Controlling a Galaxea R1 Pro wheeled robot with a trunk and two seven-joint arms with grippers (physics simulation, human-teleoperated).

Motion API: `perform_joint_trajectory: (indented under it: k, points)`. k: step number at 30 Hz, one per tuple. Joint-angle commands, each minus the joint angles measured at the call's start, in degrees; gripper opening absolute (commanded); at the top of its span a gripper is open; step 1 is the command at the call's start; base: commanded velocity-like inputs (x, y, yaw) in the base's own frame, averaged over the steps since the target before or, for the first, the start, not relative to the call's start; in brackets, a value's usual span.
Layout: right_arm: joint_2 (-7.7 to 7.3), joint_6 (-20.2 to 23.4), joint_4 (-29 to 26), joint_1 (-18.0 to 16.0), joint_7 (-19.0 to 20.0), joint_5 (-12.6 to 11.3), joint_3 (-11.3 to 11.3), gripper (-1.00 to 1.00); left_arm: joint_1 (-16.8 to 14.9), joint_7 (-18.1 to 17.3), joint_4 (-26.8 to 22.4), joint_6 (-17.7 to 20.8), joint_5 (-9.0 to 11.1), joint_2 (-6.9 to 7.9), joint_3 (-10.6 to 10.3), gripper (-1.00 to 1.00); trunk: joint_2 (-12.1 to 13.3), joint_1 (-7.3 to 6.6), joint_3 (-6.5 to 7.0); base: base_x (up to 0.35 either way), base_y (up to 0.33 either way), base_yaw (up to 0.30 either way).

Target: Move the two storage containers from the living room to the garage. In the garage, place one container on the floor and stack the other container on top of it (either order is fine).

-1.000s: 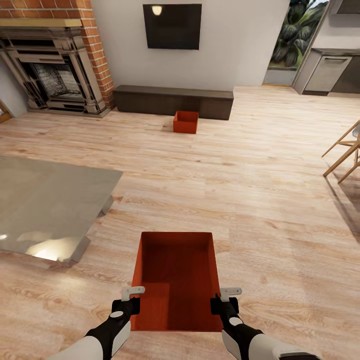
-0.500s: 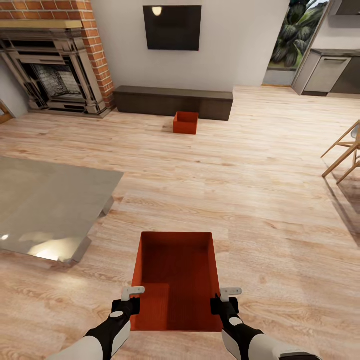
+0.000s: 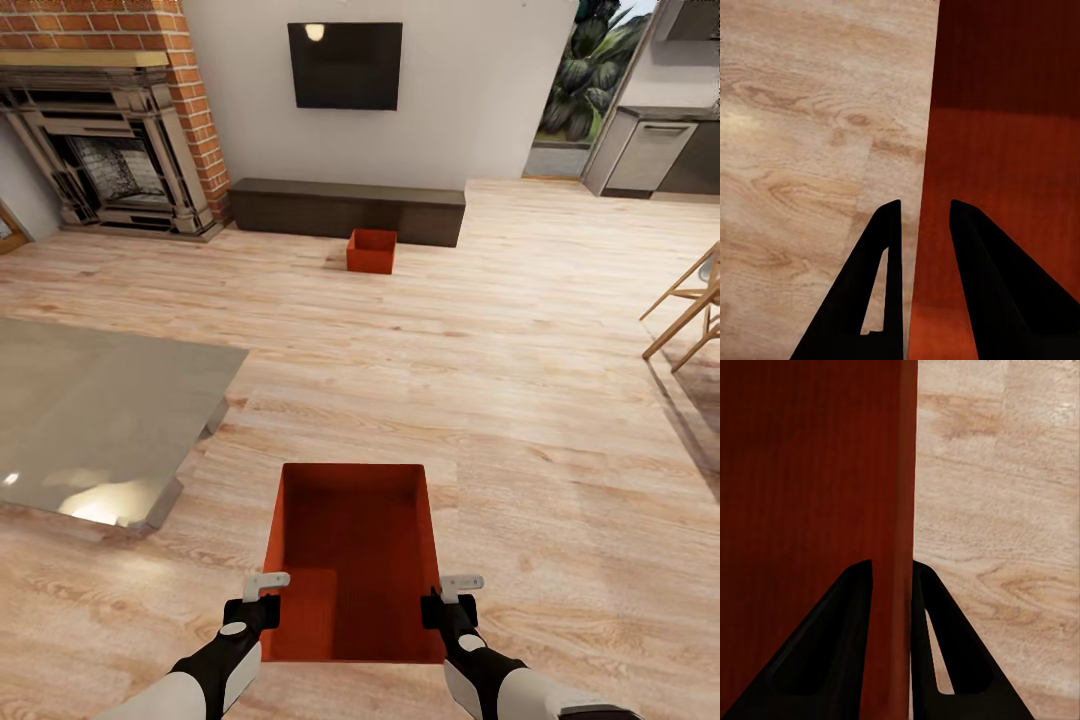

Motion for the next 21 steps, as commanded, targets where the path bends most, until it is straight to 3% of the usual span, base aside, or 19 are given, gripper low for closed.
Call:
perform_joint_trajectory:
  k: [1,21]
  points:
    - [0.04,0.07,-0.15,-0.05,-0.28,1.88,-2.13,-1.0,-0.01,0.75,0.21,-0.28,0.29,0.03,0.92,-1.0,-0.04,0.01,0.05,0.0,0.0,0.0]
    - [0.04,0.06,-0.15,-0.08,-0.29,1.88,-2.13,-1.0,-0.01,0.75,0.21,-0.28,0.25,0.04,0.93,-1.0,-0.04,0.01,1.92,0.0,0.0,0.0]
